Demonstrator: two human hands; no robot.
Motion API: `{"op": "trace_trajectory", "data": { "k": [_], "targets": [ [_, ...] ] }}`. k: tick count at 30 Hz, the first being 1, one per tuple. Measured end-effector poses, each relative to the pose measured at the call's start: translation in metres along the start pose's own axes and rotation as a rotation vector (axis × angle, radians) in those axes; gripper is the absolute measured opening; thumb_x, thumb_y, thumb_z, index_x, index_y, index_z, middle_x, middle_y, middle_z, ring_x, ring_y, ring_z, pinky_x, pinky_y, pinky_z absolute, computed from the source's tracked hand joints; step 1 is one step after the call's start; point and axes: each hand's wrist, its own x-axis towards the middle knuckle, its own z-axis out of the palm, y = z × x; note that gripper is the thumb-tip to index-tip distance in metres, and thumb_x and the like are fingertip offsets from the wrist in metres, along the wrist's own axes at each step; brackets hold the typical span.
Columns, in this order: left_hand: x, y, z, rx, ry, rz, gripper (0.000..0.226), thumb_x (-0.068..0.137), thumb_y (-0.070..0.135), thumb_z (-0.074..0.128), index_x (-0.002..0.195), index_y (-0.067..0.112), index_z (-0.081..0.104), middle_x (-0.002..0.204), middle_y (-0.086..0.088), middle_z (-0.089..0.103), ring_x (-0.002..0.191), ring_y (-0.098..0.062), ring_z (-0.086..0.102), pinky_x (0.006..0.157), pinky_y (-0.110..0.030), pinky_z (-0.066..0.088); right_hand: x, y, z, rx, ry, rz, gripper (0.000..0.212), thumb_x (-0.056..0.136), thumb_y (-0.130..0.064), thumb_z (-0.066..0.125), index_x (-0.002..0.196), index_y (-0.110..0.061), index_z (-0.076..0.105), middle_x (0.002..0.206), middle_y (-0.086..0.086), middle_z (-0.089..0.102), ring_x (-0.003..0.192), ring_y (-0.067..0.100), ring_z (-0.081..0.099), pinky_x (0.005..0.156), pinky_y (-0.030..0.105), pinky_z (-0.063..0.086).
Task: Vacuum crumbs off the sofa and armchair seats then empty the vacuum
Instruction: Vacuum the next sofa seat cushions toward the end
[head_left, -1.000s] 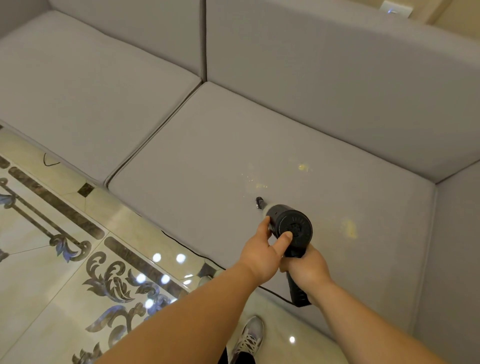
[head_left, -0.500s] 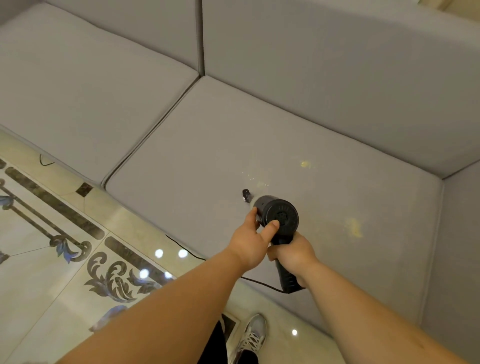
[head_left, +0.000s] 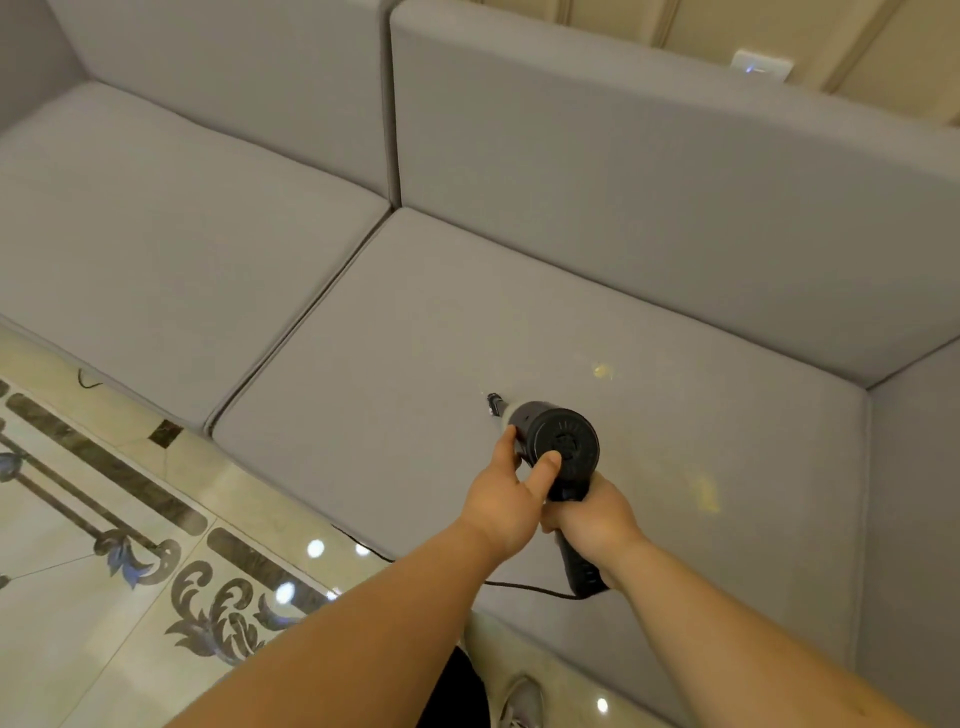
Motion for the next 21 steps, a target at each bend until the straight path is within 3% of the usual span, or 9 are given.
{"op": "trace_trajectory", "data": {
  "k": [9,21],
  "targets": [
    [0.060,0.006,-0.045,0.017,-0.030,-0.052,0.070,0.093,0.049,0.048,0.151,0.027,0.015,0.141,-0.002,0.049,0.123,-0.024,0.051,0.106,-0.040,0.039,0.052,-0.043,0.028,-0.022,-0.036,0.043,0.038,0.068,-0.005,0.071,0.102,-0.020,0.061,0.089,0.005,0.066,0.084,0.027,0.062,0.068,0.034,0.047],
    [0.038,-0.002,-0.028,0.068,-0.125,-0.078,0.072,0.092,0.048,0.050,0.151,0.023,0.016,0.142,-0.005,0.048,0.125,-0.025,0.050,0.108,-0.040,0.037,0.027,-0.012,0.019,-0.004,-0.004,0.120,0.035,0.066,-0.003,0.071,0.096,-0.018,0.061,0.085,0.006,0.065,0.076,0.024,0.060,0.060,0.030,0.044]
  ]
}}
